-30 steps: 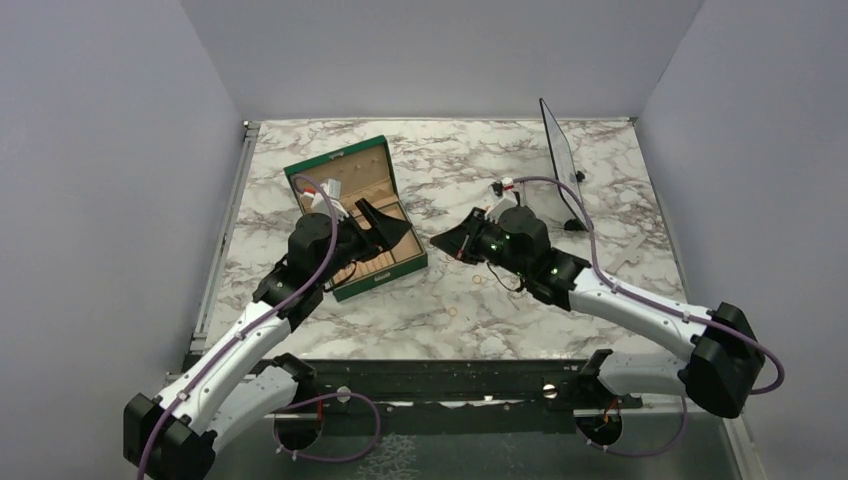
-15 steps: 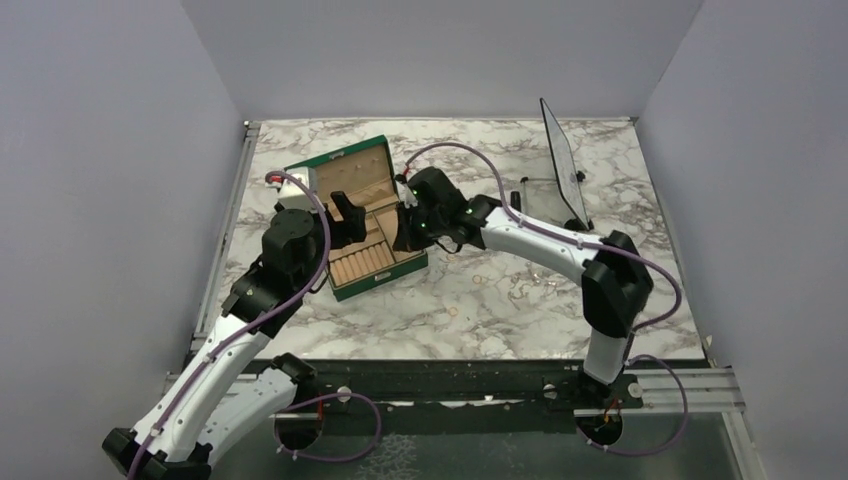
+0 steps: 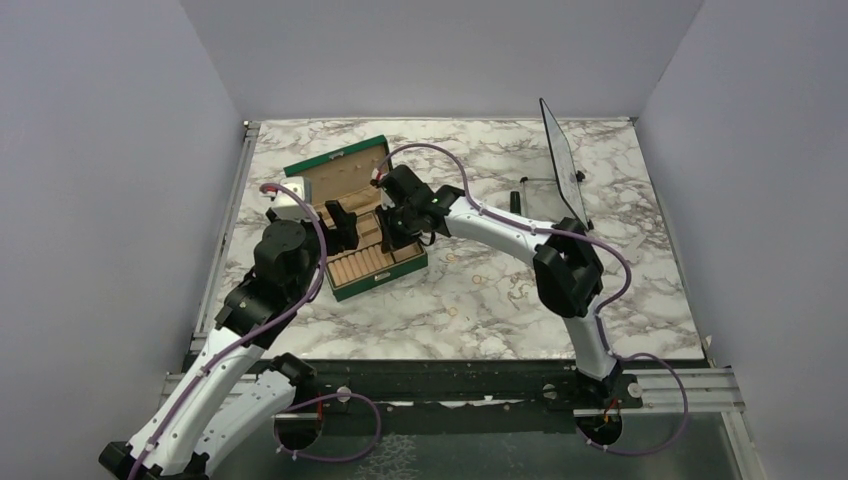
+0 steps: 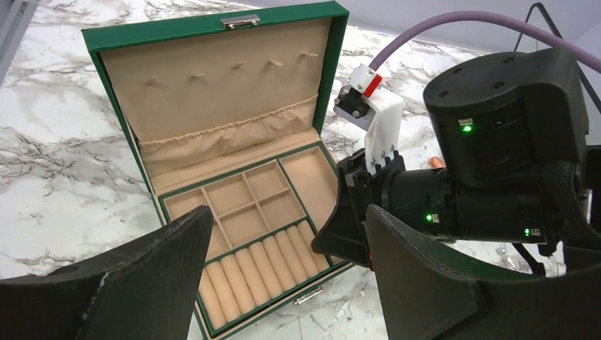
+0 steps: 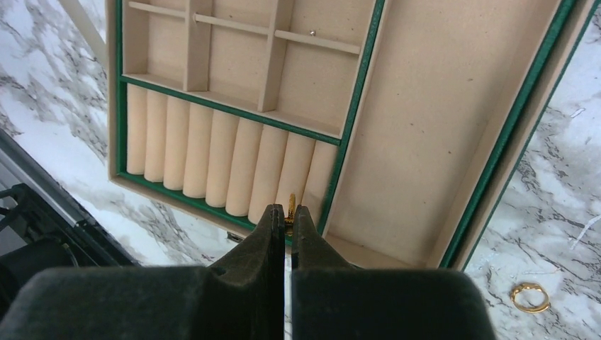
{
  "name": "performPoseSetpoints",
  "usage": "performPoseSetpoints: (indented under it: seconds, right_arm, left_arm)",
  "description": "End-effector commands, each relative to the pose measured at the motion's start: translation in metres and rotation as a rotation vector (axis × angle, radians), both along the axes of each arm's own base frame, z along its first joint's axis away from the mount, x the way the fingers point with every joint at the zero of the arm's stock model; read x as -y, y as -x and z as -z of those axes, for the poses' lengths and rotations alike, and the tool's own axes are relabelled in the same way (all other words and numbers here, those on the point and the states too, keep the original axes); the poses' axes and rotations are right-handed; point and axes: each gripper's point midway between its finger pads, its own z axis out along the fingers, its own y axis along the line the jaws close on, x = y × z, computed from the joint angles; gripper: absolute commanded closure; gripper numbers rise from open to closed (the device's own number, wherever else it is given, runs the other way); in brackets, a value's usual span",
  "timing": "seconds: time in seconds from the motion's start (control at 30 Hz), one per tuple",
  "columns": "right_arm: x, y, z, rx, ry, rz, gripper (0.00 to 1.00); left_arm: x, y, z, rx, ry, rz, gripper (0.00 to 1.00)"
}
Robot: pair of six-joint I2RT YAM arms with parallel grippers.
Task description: Organize the mixed jewelry
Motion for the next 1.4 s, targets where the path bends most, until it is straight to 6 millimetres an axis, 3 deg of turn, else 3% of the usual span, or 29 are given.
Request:
performPoseSetpoints:
  seconds: [0.0,0.7,1.37]
  right_arm:
    - [-0.007,0.009,0.011,-0.036,0.031,-0.046,0.97]
    - [-0.006,-0.008,0.037,-0.017,0.102,0.046,0.97]
    - [0.014,0.014,0.081,-0.084,0.183,0.059,0.96]
  left_arm:
    - [-0.008,0.003,0.000,0.008,-0.018,-0.024,0.19]
    - [-0.014,0.009,-0.004,0.043,0.016,-0.044,0.19]
    - [-0.017,0.011,-0.005,0.054,0.027,-0.054,0.19]
